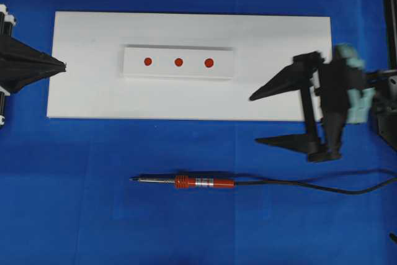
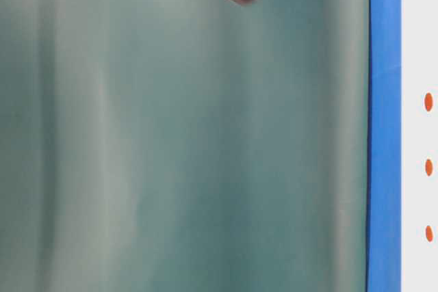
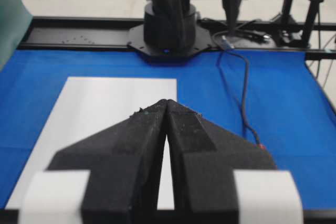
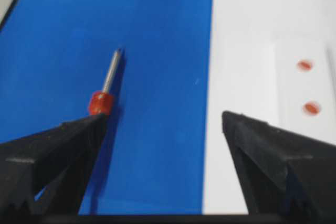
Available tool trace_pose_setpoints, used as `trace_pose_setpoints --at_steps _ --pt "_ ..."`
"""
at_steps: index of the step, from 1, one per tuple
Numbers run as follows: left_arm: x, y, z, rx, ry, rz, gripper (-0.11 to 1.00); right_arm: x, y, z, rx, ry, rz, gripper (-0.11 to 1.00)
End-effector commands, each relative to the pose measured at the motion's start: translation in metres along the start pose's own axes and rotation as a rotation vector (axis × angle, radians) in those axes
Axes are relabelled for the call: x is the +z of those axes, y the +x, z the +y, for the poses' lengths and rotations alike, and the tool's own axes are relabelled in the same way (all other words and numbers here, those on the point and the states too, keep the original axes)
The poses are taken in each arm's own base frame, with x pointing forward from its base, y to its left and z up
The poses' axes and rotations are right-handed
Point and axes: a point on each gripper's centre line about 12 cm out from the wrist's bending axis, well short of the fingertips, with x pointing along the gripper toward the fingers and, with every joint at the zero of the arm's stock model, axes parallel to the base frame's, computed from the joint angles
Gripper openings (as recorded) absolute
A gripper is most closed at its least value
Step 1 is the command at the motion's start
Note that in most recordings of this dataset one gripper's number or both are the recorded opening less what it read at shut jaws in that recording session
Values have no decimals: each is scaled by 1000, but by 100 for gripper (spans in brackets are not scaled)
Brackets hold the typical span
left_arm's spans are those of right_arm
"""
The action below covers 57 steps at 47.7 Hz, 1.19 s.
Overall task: Touch the tip of the soldering iron to the mark.
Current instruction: 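Move the right gripper down toward the red-handled soldering iron, then close the right gripper around the soldering iron's red handle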
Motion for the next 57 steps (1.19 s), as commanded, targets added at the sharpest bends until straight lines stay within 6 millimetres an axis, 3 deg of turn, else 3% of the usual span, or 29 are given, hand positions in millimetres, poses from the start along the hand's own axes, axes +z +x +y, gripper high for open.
trace_pose_setpoints --at_steps 1,15,32,44,57 --pt "4 1 0 -2 1 -14 0 8 17 7 10 15 24 86" --pt "2 1 0 -2 1 -8 0 1 74 30 10 66 230 86" --pt "-1 0 0 -2 0 0 0 -30 147 49 -12 110 393 86" --pt "-4 -1 0 -2 -2 5 0 -49 172 61 -12 147 435 86" --pt "-7 -2 0 -2 -25 12 0 -74 183 56 -54 223 494 85"
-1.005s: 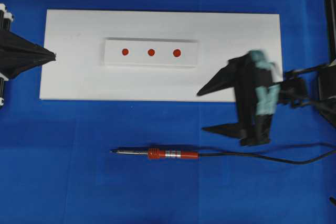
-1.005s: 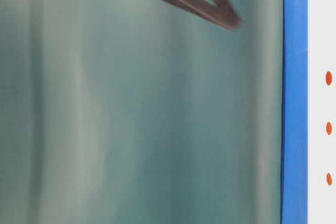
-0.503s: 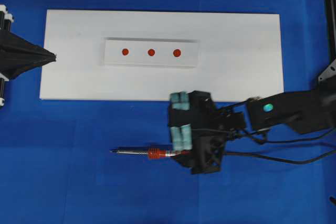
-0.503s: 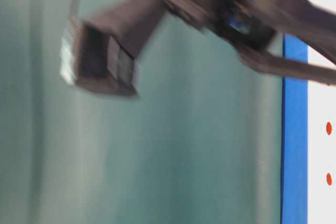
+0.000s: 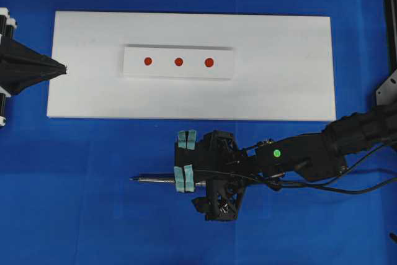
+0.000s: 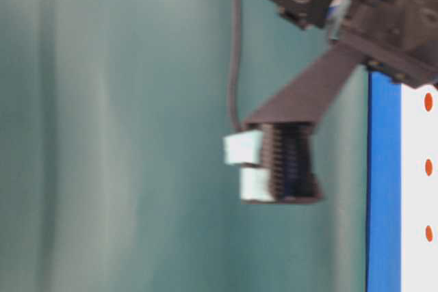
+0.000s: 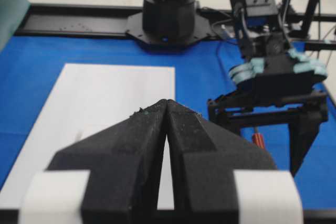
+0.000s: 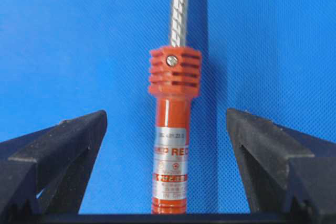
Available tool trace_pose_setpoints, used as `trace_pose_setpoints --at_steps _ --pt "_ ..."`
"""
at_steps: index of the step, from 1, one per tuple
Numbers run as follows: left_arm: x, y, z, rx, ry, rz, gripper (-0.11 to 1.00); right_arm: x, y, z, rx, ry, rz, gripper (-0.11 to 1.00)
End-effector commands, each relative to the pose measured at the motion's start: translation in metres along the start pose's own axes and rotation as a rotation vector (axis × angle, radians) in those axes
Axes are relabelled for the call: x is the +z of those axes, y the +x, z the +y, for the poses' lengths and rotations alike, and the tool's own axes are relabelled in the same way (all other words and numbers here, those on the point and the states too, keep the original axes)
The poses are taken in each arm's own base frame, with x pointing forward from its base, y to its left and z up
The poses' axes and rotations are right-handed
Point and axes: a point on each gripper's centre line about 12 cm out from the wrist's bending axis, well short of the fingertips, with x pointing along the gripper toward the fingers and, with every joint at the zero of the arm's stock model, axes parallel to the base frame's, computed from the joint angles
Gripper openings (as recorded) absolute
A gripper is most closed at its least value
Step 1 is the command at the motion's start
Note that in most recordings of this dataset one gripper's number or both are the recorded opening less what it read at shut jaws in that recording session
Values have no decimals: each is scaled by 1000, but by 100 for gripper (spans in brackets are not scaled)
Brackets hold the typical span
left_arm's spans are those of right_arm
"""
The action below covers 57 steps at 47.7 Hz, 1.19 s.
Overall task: Touch the tip of the soldering iron to the mark.
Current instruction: 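Close the right gripper around the soldering iron's red handle, then lift the iron with the right gripper and carry it above the dots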
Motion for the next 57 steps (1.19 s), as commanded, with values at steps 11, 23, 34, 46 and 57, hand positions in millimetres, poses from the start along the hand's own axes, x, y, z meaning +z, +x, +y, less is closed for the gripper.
trace_pose_setpoints --at_steps 11,23,34,46,57 --pt "1 1 0 -1 -6 2 0 4 1 4 9 11 -11 75" --pt "1 0 0 -1 -6 0 0 1 6 0 11 9 -22 25" --pt "3 -2 0 -1 -5 -6 0 0 4 0 33 6 -59 6" --pt "2 -2 0 -1 -6 -2 0 1 4 0 34 1 -62 6" --pt "2 -2 0 -1 -8 -2 0 13 -12 1 33 -12 -82 6"
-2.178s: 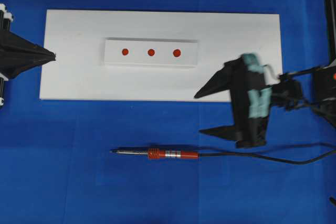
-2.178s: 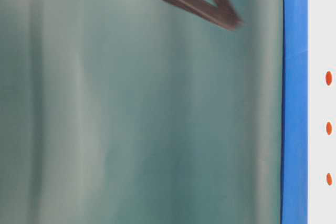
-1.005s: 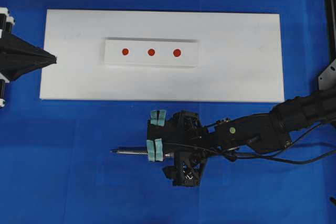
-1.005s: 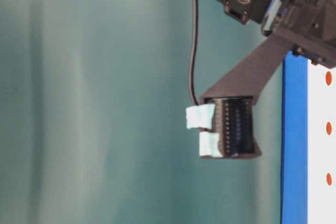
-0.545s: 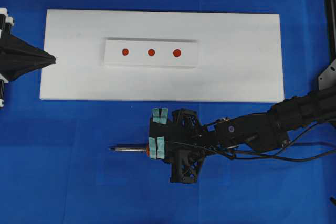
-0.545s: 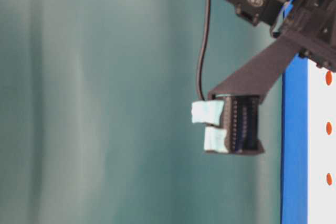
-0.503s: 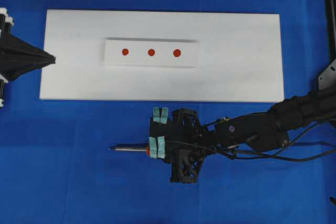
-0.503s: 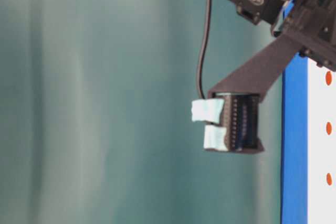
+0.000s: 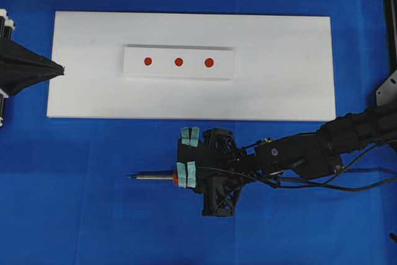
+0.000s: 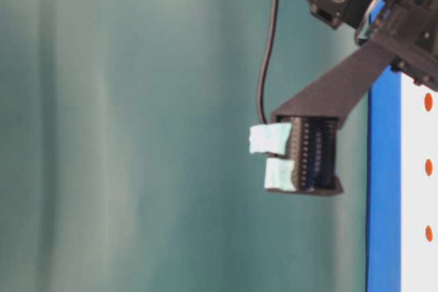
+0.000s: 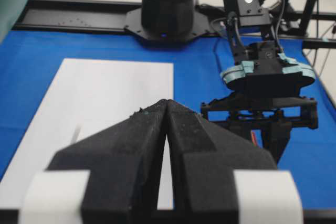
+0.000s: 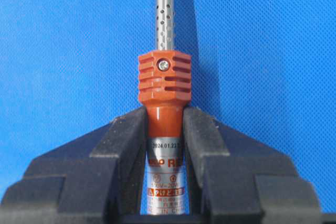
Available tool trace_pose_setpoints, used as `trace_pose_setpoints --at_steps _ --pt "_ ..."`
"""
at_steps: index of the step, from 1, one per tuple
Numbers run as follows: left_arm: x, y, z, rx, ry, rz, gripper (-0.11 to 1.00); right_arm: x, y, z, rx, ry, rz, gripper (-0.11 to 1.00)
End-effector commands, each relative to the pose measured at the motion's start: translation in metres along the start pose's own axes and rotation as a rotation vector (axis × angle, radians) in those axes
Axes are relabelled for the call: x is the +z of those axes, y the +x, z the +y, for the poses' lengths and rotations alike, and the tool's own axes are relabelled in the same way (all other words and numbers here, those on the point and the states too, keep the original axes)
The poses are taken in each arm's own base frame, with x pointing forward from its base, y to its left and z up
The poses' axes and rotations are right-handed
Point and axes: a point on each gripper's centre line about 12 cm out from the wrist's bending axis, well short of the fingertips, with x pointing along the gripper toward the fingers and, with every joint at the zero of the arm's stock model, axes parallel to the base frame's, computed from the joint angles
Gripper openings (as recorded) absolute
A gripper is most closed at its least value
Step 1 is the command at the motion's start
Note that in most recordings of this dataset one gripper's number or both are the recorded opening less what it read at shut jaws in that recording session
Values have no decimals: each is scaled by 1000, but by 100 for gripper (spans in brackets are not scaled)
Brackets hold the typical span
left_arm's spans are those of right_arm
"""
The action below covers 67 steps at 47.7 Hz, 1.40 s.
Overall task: Touch the tip of the soldering iron to the mark.
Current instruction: 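Lift the iron with the right gripper and carry it above the dots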
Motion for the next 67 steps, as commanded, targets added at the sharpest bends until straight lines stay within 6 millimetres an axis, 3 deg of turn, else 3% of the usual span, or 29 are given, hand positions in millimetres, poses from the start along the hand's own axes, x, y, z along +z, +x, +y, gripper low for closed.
trace_pose_setpoints --at_steps 1,21,38,59,67 --pt "4 1 0 -1 1 -11 0 20 -23 8 21 -13 -52 6" --pt "3 1 0 -1 -14 -6 0 57 -94 15 -49 -100 -53 6" --pt "2 1 0 0 -20 2 0 78 -133 23 -102 -142 -54 6" --pt "2 1 0 0 -22 2 0 81 -137 24 -120 -162 -56 6" --pt "2 1 0 0 -22 2 0 84 -139 11 -160 -171 -51 6"
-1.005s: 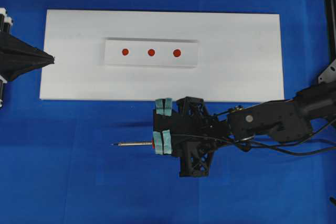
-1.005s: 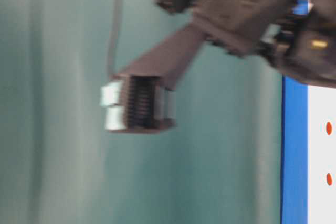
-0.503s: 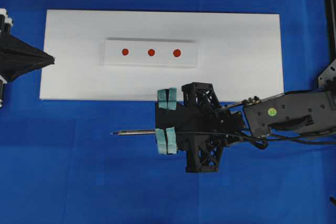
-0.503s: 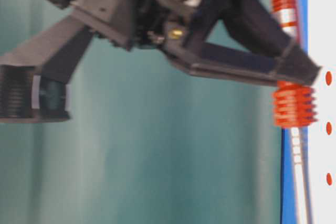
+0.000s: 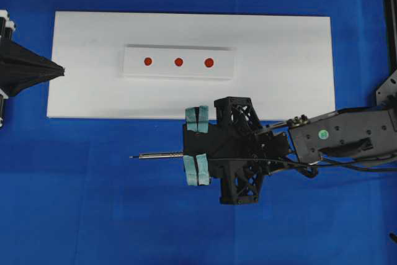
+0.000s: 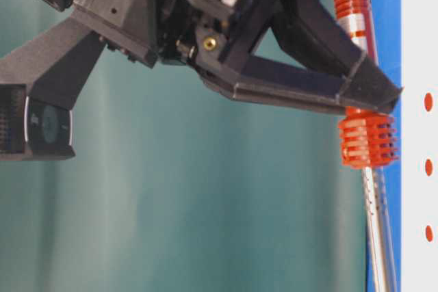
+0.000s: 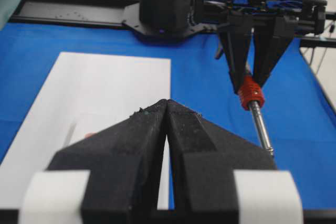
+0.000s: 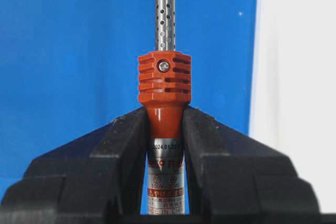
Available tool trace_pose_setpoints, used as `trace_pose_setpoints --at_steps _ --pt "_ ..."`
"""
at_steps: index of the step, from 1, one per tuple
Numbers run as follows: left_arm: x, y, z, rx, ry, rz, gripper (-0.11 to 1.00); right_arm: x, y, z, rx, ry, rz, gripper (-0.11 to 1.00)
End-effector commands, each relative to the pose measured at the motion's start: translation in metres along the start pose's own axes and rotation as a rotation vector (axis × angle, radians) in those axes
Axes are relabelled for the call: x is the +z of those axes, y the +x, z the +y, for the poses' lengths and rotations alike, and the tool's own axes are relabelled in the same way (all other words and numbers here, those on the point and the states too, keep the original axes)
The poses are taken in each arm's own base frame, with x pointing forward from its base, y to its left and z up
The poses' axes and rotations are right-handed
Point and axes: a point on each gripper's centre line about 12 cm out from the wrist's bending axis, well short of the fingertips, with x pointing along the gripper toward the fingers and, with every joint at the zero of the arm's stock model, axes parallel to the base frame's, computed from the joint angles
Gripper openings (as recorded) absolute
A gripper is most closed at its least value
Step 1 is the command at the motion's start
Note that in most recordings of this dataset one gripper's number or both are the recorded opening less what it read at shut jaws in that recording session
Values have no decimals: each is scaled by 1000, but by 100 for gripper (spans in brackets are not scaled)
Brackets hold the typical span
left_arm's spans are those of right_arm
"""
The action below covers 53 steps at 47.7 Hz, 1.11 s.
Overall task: Touch the tip of the soldering iron to the mark.
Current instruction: 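Lift the iron with the right gripper and carry it above the dots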
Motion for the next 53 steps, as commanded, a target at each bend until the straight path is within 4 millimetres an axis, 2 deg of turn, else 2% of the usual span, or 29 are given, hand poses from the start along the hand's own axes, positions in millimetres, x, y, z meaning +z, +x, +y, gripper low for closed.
trace_pose_setpoints --at_steps 1,32,42,53 --pt "3 2 -1 -2 0 -8 0 15 -18 -12 -15 7 -51 6" --pt "2 1 0 -2 0 -4 0 34 -22 -129 -218 -84 -33 6" --pt "2 1 0 -2 0 -4 0 36 -26 -155 -257 -108 -28 6" --pt "1 1 0 -2 1 -3 0 38 -29 -172 -280 -115 -37 6"
